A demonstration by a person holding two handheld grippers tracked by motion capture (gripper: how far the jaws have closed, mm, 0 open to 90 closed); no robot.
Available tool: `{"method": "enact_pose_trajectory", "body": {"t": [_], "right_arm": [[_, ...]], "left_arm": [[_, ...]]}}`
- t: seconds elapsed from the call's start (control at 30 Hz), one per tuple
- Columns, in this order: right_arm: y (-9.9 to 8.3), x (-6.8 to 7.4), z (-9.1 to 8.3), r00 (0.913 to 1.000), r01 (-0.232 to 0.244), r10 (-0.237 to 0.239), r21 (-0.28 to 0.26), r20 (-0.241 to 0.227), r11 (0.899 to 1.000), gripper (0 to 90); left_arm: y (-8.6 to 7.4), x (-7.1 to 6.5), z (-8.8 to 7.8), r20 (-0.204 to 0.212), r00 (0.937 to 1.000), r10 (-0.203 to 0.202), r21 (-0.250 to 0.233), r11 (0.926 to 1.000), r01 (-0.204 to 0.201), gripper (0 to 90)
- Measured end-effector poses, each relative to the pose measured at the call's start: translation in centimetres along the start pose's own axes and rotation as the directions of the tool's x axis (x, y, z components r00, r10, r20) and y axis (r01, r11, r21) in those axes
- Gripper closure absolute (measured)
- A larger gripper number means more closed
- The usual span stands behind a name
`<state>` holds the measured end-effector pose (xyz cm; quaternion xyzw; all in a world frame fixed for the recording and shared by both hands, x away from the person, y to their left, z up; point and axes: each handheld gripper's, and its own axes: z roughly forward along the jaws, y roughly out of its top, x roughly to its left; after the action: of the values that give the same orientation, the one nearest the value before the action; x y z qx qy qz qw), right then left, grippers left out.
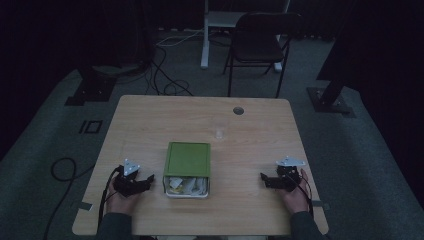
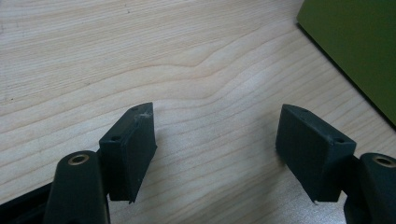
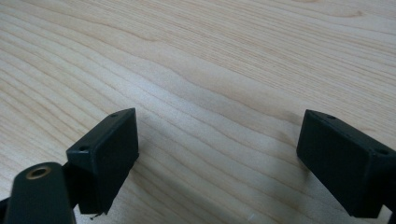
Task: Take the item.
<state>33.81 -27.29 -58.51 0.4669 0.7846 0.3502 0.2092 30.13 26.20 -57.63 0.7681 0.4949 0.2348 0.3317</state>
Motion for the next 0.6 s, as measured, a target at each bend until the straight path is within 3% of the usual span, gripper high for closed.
{"method": "enact_pose_trajectory", "body": {"t": [0.43, 0.6], "right_arm": [[-0.07, 0.53, -0.09, 0.9998, -0.012, 0.012, -0.001, 0.013, 1.0, 13.4], [-0.14, 0.76, -0.25, 0.9996, -0.017, 0.017, -0.001, 0.021, 1.0, 15.7]], "left_arm": [[-0.03, 0.83, -0.14, 0.032, 0.999, 0.031, 0.009, 0.9995, -0.031, 28.4], [-0.04, 0.89, -0.1, 0.025, 0.9994, 0.025, 0.011, 0.9996, -0.026, 26.0]]}}
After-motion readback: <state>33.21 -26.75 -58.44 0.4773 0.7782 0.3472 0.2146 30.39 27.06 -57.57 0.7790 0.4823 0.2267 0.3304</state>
